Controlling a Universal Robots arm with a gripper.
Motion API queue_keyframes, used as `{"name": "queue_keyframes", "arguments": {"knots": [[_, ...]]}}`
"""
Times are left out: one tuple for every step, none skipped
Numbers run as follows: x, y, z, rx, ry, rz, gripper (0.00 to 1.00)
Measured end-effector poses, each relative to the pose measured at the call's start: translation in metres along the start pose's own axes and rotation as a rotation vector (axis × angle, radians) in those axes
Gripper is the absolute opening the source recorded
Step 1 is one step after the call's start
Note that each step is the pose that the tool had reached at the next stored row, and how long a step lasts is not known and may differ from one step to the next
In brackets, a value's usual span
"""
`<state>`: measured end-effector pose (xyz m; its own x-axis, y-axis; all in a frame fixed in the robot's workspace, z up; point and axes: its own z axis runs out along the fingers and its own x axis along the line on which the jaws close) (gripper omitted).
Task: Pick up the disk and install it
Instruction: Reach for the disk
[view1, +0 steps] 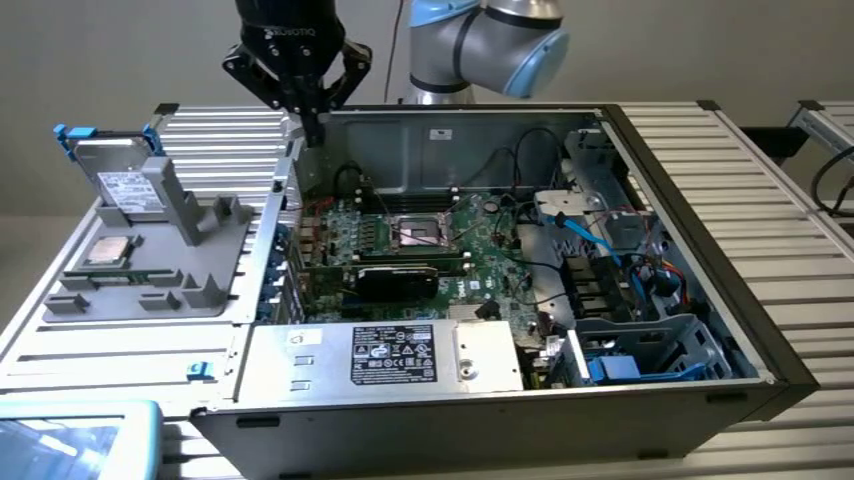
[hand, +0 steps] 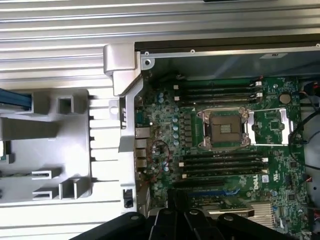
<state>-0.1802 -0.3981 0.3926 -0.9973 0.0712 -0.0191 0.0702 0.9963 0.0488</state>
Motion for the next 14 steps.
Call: {"name": "queue_keyframes", "arguments": {"knots": [[0.004, -0.0002, -0.0001, 0.0, 0.0, 0.0, 0.11], [0.007, -0.0004, -0.0002, 0.0, 0.0, 0.0, 0.11], [0.01, -0.0006, -0.0002, 0.0, 0.0, 0.0, 0.11], [0.013, -0.0007, -0.0003, 0.0, 0.0001, 0.0, 0.11], [0.016, -0.0008, -0.0004, 0.0, 0.0, 0.0, 0.11], [0.019, -0.001, -0.0004, 0.0001, 0.0001, 0.0, 0.11], [0.023, -0.0012, -0.0005, 0.0, 0.0, 0.0, 0.11], [0.026, -0.0014, -0.0006, 0.0, 0.0, 0.0, 0.11], [0.028, -0.0016, -0.0006, 0.0, 0.0, 0.0, 0.11], [0.031, -0.0018, -0.0007, 0.0001, 0.0001, 0.0, 0.11], [0.034, -0.0019, -0.0007, 0.0, 0.0, 0.0, 0.11], [0.038, -0.0022, -0.0008, 0.0, 0.0, 0.0, 0.11], [0.042, -0.0024, -0.0009, 0.0, 0.0001, 0.0, 0.11], [0.046, -0.0026, -0.001, 0.0, 0.0, 0.0, 0.11]]}}
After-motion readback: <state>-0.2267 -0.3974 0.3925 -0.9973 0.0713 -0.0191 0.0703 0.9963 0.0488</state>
